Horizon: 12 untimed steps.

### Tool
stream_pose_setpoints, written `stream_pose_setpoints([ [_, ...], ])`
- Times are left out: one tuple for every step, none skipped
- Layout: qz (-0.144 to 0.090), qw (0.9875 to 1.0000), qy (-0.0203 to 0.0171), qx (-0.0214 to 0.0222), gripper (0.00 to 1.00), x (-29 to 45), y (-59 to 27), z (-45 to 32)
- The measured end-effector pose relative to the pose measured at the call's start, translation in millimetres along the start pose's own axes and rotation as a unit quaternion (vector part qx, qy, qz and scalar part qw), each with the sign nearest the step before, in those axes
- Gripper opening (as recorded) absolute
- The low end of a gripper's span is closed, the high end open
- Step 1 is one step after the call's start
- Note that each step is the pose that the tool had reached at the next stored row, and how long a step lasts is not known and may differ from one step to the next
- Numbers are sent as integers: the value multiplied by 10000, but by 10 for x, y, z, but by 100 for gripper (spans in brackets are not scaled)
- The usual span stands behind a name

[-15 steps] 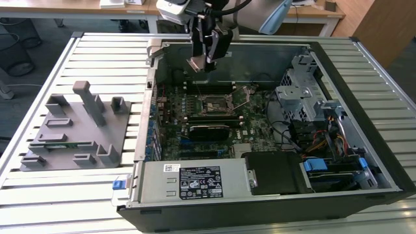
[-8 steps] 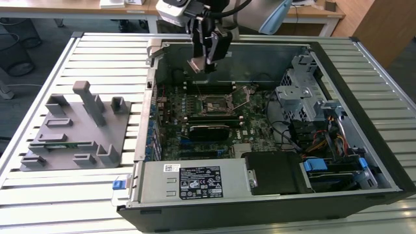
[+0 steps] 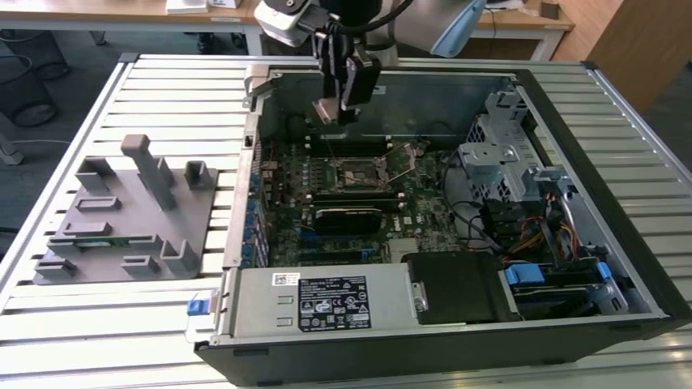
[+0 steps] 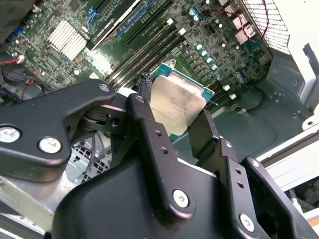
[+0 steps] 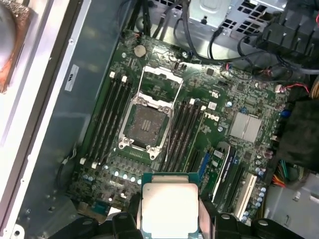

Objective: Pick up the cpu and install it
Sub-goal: 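Place the cpu into insertion slot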

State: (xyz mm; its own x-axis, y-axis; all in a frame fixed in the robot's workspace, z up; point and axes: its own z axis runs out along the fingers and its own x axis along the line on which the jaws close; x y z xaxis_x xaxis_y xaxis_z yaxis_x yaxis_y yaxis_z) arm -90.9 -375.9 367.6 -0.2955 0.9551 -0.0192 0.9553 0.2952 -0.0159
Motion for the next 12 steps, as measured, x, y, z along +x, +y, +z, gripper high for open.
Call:
stream_pose_setpoints([
  [33,10000,2,0,54,-1,5,10],
  [45,10000,7,-1,54,0,11,25],
  [46,10000,10,-2,54,1,20,43],
  [45,10000,15,-3,54,1,33,60],
  [45,10000,21,-5,54,0,49,73],
  [45,10000,26,-6,54,-1,68,86],
  [46,10000,28,-8,54,-1,89,101],
  [45,10000,31,-8,54,-1,110,116],
  [48,10000,34,-9,54,-4,131,126],
  [67,10000,38,-11,54,-8,144,135],
  [108,9999,38,-10,54,-9,146,142],
  [167,9999,39,-9,54,-8,147,149],
])
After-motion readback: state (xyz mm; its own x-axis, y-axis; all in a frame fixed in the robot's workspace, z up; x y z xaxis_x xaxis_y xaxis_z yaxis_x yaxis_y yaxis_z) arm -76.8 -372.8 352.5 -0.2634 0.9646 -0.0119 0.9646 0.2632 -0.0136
